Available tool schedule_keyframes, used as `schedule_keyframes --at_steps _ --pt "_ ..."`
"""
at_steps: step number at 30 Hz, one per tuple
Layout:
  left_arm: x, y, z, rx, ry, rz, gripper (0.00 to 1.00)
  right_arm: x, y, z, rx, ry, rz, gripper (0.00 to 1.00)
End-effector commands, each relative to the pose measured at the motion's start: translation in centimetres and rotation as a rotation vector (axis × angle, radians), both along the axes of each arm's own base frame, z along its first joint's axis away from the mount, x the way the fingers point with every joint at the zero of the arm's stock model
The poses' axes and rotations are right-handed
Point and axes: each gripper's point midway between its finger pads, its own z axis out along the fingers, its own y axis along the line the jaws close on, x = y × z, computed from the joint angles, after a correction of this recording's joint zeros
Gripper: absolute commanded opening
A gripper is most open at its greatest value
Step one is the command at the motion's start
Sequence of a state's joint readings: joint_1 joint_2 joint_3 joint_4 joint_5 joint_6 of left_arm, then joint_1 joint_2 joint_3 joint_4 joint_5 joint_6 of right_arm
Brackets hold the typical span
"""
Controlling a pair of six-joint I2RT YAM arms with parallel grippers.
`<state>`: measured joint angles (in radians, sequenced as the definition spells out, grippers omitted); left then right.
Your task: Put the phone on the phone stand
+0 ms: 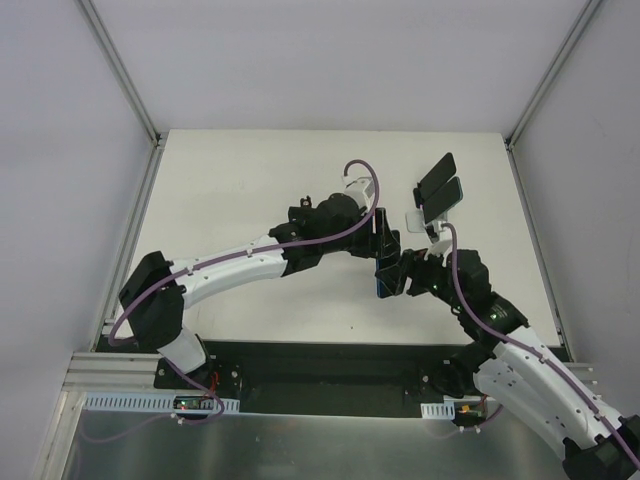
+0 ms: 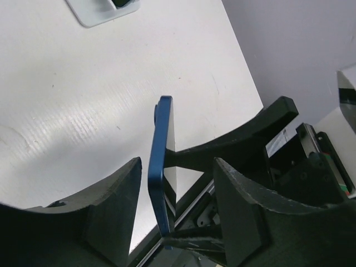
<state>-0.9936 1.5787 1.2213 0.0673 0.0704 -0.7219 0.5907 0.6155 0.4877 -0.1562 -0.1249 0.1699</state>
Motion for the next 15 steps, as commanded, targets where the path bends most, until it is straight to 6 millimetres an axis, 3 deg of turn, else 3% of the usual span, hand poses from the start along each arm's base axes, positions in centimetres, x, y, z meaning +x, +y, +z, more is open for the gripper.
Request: schedule_keyframes --at_steps 1,2,3,6,9,10,11,12,14,15 --pt "0.4 -1.1 1.4 -0.030 0.007 -0.006 0.50 -0.3 0.7 3.6 0.065 -0.098 0.045 0.01" --pt "0.4 -1.3 1.1 -0.026 0.014 -0.011 0.46 -0.3 0.7 3.8 0.068 -0.101 0.048 0.01" --pt "0.2 -1.4 1.1 -0.028 0.018 -0.019 0.35 -0.3 0.7 3.9 0.069 -0.104 0.046 0.01" --pt "-0.1 -1.8 1.6 -0.043 0.025 -0.048 0.24 -0.2 0.5 4.0 0.056 -0.111 0.042 0.01" --pt "-0.5 -1.8 1.8 -0.048 0.018 -0.075 0.00 -0.4 0.7 4.5 0.051 -0.119 0.064 0.01" --pt "-0.6 -1.8 2.0 -0.045 0.005 -0.085 0.00 -0.7 0.7 4.0 0.034 -0.091 0.074 0.01" --pt "-1.0 -1.6 2.6 -0.056 -0.006 -0.105 0.00 -0.9 0.7 3.8 0.019 -0.076 0.088 0.27" --pt "-1.2 -1.5 2.7 -0.054 -0.015 -0.119 0.00 -1.2 0.8 3.6 0.007 -0.060 0.104 0.43" --pt "-2.3 -1.2 4.1 -0.073 -0.064 -0.189 0.00 -2.3 0.8 2.5 -0.032 0.003 0.157 0.73" --pt "-2.9 -1.1 4.3 -0.078 -0.077 -0.225 0.00 -2.7 0.8 2.1 -0.052 0.016 0.183 0.80"
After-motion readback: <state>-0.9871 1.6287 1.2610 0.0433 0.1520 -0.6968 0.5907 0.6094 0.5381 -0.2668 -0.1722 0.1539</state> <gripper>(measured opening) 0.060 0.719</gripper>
